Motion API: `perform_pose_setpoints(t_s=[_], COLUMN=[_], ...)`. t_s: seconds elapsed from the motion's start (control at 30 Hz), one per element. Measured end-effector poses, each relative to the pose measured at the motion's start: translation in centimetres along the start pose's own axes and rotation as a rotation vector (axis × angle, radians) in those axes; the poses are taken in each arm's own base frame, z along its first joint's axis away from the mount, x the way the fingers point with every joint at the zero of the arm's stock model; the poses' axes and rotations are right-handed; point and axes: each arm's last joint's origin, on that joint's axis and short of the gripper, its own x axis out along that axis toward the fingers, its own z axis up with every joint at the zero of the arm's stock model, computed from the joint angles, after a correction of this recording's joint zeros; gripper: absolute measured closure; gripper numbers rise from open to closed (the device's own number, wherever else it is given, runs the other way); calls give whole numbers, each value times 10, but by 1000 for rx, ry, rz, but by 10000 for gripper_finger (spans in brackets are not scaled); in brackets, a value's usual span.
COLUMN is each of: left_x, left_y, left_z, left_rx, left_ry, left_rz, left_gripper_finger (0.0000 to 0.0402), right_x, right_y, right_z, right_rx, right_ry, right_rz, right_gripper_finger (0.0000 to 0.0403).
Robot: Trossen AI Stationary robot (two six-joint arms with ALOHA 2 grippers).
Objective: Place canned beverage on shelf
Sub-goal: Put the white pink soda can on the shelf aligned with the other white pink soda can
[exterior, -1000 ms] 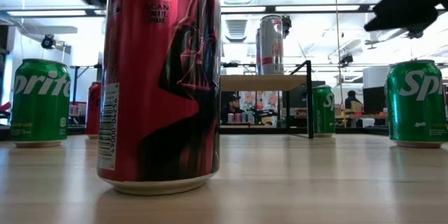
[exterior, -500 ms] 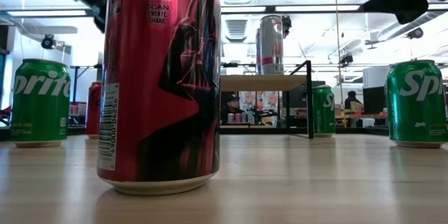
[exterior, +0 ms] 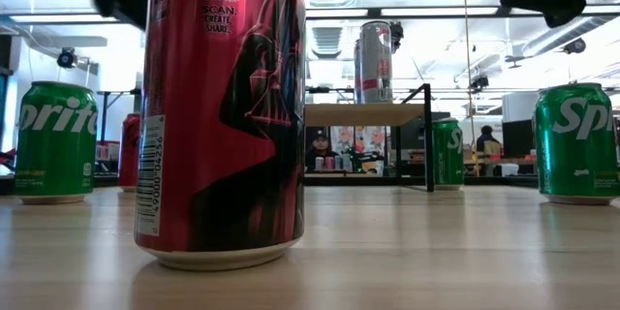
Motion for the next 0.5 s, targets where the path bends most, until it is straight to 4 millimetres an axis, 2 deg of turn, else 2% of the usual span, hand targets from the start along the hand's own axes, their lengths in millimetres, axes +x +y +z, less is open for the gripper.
perform_pose_setpoints(t_s=[0.13,0.33,0.5], left_x=[3,12,13], left_y=[-23,-57,-77], left_z=[-16,-45,-46], left_rx=[-71,-57,-18], left_ry=[259,538,659], left_rz=[-29,70,151], left_gripper_finger=[123,123,123], right_x=[-2,-9,-15], right_y=[-2,-9,-13], right_z=[2,11,22], right_rx=[9,20,13], right_ry=[-11,-52,-91], right_rz=[6,16,23], right_gripper_finger=[170,170,170])
